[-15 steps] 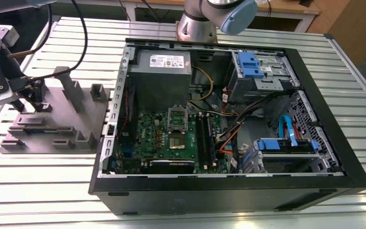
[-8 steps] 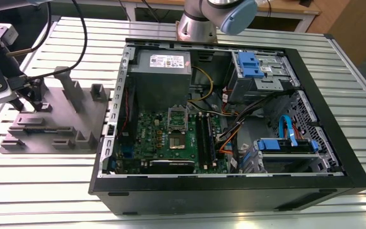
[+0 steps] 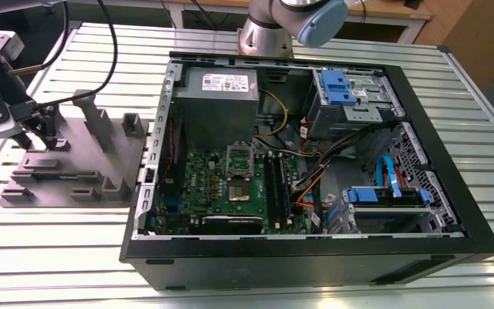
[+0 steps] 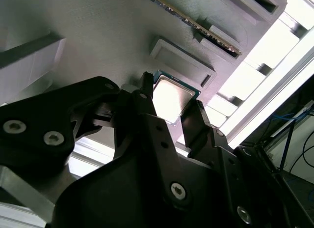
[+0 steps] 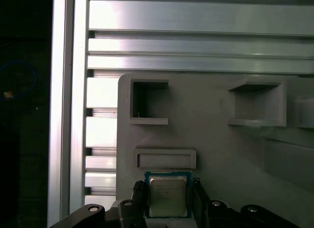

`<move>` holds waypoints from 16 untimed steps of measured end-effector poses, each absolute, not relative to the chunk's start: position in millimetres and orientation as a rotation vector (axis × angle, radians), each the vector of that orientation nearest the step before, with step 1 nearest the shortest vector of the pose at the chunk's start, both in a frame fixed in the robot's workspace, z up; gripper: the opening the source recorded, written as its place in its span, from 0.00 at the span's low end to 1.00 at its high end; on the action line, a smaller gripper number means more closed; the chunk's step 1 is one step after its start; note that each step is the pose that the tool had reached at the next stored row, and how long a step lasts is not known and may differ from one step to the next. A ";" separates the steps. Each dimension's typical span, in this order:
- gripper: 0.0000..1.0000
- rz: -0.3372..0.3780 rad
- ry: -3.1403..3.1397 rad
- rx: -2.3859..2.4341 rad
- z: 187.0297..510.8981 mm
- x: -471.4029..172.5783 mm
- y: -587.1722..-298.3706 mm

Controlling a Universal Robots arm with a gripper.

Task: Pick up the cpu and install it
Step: 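Pick up the cpu and move it towards the insertion slot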

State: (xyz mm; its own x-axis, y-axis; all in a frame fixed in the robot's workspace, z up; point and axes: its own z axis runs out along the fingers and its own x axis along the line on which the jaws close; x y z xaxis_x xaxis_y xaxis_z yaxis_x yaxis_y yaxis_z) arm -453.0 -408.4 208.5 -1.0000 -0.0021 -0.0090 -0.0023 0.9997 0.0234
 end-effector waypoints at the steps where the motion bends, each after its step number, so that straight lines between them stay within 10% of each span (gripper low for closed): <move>1: 0.47 0.037 3.132 -0.004 208.7 -453.0 -408.4; 16: 0.47 0.037 3.132 -0.003 213.2 -453.0 -408.3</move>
State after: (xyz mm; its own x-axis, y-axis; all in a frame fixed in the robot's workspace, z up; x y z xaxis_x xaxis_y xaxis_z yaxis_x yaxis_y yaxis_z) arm -453.0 -408.3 213.2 -1.0000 -0.0021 -0.0091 -0.0023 0.9997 0.0234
